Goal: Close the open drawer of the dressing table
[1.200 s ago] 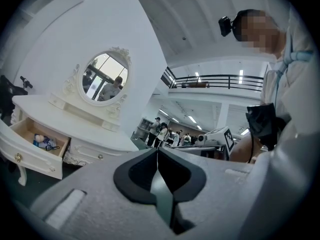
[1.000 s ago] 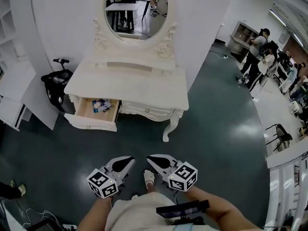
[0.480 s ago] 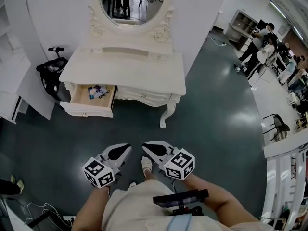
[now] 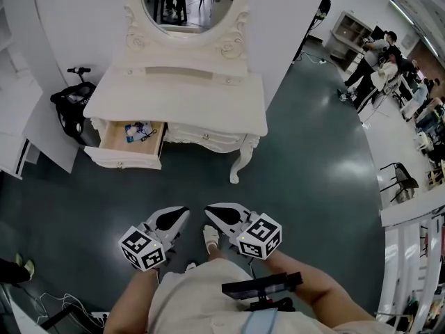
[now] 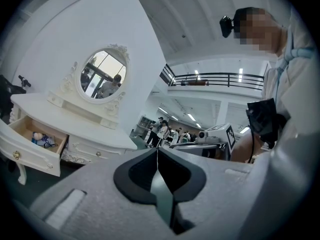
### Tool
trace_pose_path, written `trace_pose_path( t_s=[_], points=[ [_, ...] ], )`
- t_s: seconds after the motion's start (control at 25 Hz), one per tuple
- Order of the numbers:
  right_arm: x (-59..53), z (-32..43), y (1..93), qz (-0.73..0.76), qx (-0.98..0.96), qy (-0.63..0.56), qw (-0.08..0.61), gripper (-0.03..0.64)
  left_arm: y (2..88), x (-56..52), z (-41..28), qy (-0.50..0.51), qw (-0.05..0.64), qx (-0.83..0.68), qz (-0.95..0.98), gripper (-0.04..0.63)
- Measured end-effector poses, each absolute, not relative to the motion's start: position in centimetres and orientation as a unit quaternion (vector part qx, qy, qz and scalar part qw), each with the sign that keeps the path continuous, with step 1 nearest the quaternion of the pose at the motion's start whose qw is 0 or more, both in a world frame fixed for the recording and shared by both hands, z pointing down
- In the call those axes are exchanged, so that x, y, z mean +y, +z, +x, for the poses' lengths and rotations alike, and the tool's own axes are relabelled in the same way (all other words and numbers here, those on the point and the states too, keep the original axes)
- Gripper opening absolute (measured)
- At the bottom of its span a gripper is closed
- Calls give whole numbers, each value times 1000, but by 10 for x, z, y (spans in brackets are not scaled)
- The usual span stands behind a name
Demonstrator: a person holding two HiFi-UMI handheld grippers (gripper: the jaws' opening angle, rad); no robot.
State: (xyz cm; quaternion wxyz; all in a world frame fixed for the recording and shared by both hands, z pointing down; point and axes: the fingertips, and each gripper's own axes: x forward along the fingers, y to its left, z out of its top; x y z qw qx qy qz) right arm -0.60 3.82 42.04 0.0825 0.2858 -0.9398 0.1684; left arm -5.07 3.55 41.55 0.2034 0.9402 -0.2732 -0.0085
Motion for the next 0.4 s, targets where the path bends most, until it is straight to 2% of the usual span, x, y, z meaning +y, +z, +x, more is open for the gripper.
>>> trace_pose_path(
  t_s=[0.4],
  points=[
    [37,-2,424,287,-939,165,89,14,418,34,-43,-4,202,-264,943,11]
  ],
)
